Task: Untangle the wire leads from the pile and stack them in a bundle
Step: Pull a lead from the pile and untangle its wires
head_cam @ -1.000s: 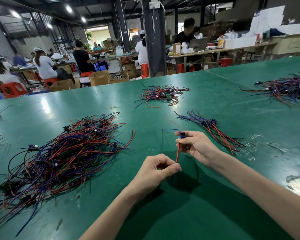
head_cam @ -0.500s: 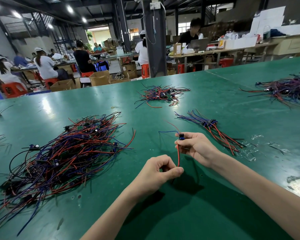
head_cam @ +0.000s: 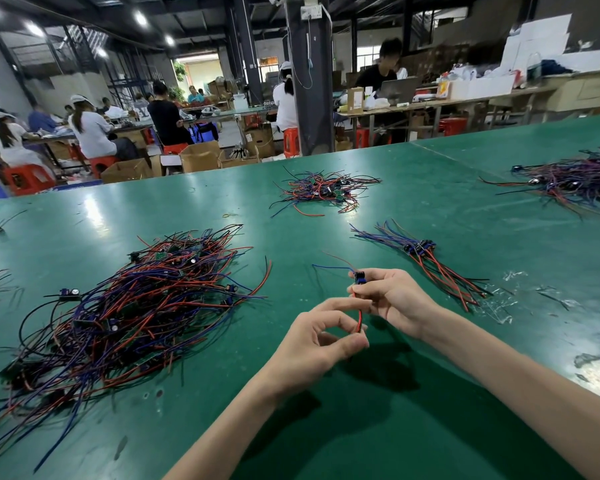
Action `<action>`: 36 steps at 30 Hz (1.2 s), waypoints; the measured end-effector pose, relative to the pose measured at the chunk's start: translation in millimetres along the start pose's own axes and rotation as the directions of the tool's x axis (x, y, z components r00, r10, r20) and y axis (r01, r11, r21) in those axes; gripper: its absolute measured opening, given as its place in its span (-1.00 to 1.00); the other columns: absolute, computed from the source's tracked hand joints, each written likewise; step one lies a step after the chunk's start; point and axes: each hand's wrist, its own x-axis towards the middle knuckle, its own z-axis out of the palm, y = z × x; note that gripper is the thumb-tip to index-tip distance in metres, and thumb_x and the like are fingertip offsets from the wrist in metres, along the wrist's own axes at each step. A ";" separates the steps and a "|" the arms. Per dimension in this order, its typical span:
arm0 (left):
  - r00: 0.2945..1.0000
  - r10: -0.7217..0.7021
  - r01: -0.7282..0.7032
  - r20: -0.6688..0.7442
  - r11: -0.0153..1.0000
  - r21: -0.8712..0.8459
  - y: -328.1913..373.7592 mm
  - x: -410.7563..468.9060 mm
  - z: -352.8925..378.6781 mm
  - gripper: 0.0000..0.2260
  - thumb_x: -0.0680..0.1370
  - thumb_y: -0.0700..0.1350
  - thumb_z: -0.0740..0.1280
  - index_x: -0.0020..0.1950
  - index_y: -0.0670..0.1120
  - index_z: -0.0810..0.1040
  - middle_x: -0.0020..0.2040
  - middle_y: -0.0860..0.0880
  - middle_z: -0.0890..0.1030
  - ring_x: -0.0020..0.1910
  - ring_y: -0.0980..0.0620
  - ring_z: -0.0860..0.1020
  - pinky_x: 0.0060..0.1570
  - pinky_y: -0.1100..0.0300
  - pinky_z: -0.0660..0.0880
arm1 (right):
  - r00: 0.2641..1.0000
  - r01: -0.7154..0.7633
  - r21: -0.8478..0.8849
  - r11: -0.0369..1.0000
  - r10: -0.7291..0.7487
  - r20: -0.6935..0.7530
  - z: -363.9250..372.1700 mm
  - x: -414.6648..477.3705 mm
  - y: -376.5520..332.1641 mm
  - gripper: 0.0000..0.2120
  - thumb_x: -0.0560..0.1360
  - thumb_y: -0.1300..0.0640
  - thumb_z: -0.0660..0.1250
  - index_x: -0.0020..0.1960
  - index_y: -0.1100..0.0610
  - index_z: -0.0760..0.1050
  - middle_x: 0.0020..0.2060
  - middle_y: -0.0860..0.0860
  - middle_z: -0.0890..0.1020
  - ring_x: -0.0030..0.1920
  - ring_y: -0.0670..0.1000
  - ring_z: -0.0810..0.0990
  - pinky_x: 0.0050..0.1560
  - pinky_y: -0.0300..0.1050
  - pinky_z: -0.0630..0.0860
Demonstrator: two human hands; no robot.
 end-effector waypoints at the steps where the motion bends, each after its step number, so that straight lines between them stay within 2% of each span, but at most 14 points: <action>1: 1.000 -0.009 0.009 0.015 1.000 -0.006 -0.6 -0.4 0.1 -0.93 0.51 -0.29 0.38 -0.17 -0.21 0.61 0.22 0.07 0.57 -0.04 -0.15 0.60 -0.09 0.07 0.49 | 1.000 0.003 0.000 1.000 -0.003 0.002 0.1 0.1 0.7 -0.77 0.44 0.52 0.25 0.02 0.30 0.49 -0.40 0.11 0.63 -0.43 -0.01 0.61 -0.36 -0.18 0.60; 3: 1.000 -0.017 0.017 0.011 1.000 0.002 -0.4 -0.6 0.8 -0.93 0.51 -0.30 0.37 -0.18 -0.21 0.59 0.17 0.03 0.61 -0.10 0.02 0.61 -0.09 0.15 0.49 | 1.000 0.005 -0.018 1.000 -0.005 0.001 -0.1 0.1 1.6 -0.76 0.44 0.52 0.25 0.03 0.29 0.49 -0.40 0.12 0.63 -0.43 0.01 0.61 -0.34 -0.19 0.60; 5: 0.999 -0.032 0.032 -0.031 0.999 -0.006 1.2 0.3 1.2 -0.87 0.52 -0.29 0.36 -0.20 -0.12 0.58 0.07 0.00 0.64 -0.20 0.18 0.55 -0.12 0.29 0.46 | 1.000 0.002 -0.027 1.000 -0.002 -0.001 -0.1 -0.1 2.7 -0.75 0.44 0.52 0.26 0.03 0.29 0.49 -0.39 0.12 0.63 -0.43 0.02 0.62 -0.36 -0.19 0.59; 8: 0.994 -0.058 0.055 -0.094 0.998 -0.041 2.8 2.0 0.1 -0.91 0.53 -0.27 0.35 -0.12 -0.12 0.61 -0.16 0.05 0.65 -0.28 0.21 0.50 -0.15 0.35 0.44 | 1.000 0.005 -0.053 0.999 -0.004 0.018 2.9 -1.0 5.0 -0.76 0.44 0.52 0.27 0.04 0.28 0.50 -0.36 0.12 0.62 -0.44 0.01 0.61 -0.39 -0.21 0.57; 10: 0.990 -0.056 0.052 -0.127 0.998 -0.036 2.0 2.9 0.6 -0.91 0.54 -0.26 0.34 -0.13 -0.13 0.60 -0.19 -0.04 0.64 -0.27 0.14 0.49 -0.15 0.30 0.44 | 1.000 0.012 -0.074 0.997 -0.010 0.030 5.9 -1.3 6.9 -0.75 0.44 0.51 0.27 0.04 0.27 0.50 -0.34 0.12 0.61 -0.45 -0.02 0.60 -0.41 -0.23 0.54; 12: 0.987 -0.047 0.040 -0.151 0.998 -0.053 1.4 3.3 1.5 -0.89 0.55 -0.26 0.33 -0.16 -0.12 0.58 -0.18 -0.17 0.61 -0.24 0.06 0.48 -0.12 0.20 0.44 | 0.999 0.019 -0.076 0.997 -0.016 0.028 7.2 -1.4 7.7 -0.75 0.44 0.51 0.27 0.04 0.27 0.50 -0.33 0.12 0.61 -0.46 -0.03 0.60 -0.43 -0.23 0.53; 14: 0.985 -0.058 0.039 -0.161 0.992 -0.120 2.0 2.3 2.6 -0.87 0.56 -0.24 0.32 -0.19 -0.17 0.58 -0.17 -0.11 0.64 -0.22 0.07 0.52 -0.10 0.27 0.45 | 0.999 0.034 -0.069 0.997 -0.033 0.015 5.9 -1.2 6.4 -0.75 0.44 0.51 0.27 0.05 0.28 0.50 -0.32 0.13 0.60 -0.45 -0.01 0.60 -0.41 -0.22 0.55; 16: 0.986 -0.077 0.053 -0.151 0.986 -0.157 2.5 1.1 3.4 -0.84 0.51 -0.17 0.35 -0.26 -0.18 0.59 -0.06 -0.02 0.67 -0.11 0.05 0.58 -0.05 0.29 0.47 | 0.998 0.058 -0.048 0.997 -0.058 -0.012 3.0 -0.2 3.1 -0.76 0.44 0.51 0.27 0.06 0.30 0.49 -0.33 0.15 0.59 -0.45 0.00 0.61 -0.39 -0.21 0.57; 18: 0.989 -0.061 0.048 -0.132 0.994 -0.097 3.4 0.5 4.5 -0.85 0.44 -0.12 0.34 -0.33 -0.11 0.59 0.09 0.04 0.63 0.02 0.08 0.57 0.00 0.32 0.45 | 0.995 0.084 -0.016 0.996 -0.085 -0.046 -1.0 1.7 -1.2 -0.75 0.44 0.52 0.26 0.07 0.32 0.48 -0.32 0.16 0.58 -0.46 0.00 0.61 -0.38 -0.19 0.58; 21: 0.997 -0.021 0.014 -0.076 0.996 -0.090 5.4 -0.9 5.4 -0.86 0.43 -0.15 0.35 -0.33 -0.10 0.59 0.19 0.04 0.54 0.06 0.16 0.52 0.01 0.36 0.44 | 0.990 0.111 0.012 0.994 -0.110 -0.084 -4.6 4.3 -5.8 -0.76 0.45 0.52 0.24 0.06 0.32 0.48 -0.32 0.16 0.59 -0.46 0.01 0.61 -0.40 -0.19 0.58; 24: 1.000 -0.003 -0.001 -0.026 0.992 -0.128 7.0 -2.8 5.6 -0.87 0.46 -0.16 0.33 -0.28 -0.11 0.56 0.19 0.06 0.55 0.03 0.16 0.54 0.04 0.27 0.46 | 0.990 0.114 0.018 0.993 -0.112 -0.086 -4.3 4.5 -5.9 -0.77 0.44 0.53 0.24 0.02 0.32 0.50 -0.31 0.17 0.59 -0.46 0.02 0.61 -0.42 -0.20 0.56; 28: 0.999 -0.031 0.027 -0.045 0.995 -0.094 7.7 -3.4 7.0 -0.88 0.50 -0.13 0.33 -0.23 -0.11 0.55 0.16 0.07 0.56 0.00 -0.04 0.60 0.04 0.21 0.47 | 0.988 0.116 -0.001 0.993 -0.115 -0.098 -4.4 5.4 -4.6 -0.77 0.44 0.53 0.25 0.01 0.31 0.50 -0.31 0.18 0.57 -0.46 0.02 0.61 -0.43 -0.19 0.56; 32: 0.998 0.003 -0.005 -0.063 0.999 -0.038 8.6 -1.8 9.2 -0.81 0.56 -0.21 0.31 -0.25 -0.05 0.52 0.13 -0.04 0.54 -0.16 0.17 0.53 -0.04 0.34 0.40 | 0.987 0.123 -0.007 0.992 -0.123 -0.101 -4.7 6.3 -4.5 -0.76 0.43 0.54 0.26 0.02 0.31 0.49 -0.31 0.18 0.57 -0.44 0.03 0.61 -0.41 -0.19 0.57; 36: 0.997 0.031 -0.028 -0.070 0.999 0.042 9.0 -1.3 10.1 -0.86 0.50 -0.09 0.31 -0.26 -0.03 0.54 0.13 0.02 0.55 0.07 0.13 0.51 0.14 0.27 0.35 | 0.981 0.161 0.017 0.987 -0.158 -0.109 -3.6 7.8 -6.8 -0.77 0.43 0.54 0.27 0.00 0.30 0.49 -0.31 0.19 0.58 -0.46 0.04 0.61 -0.42 -0.20 0.56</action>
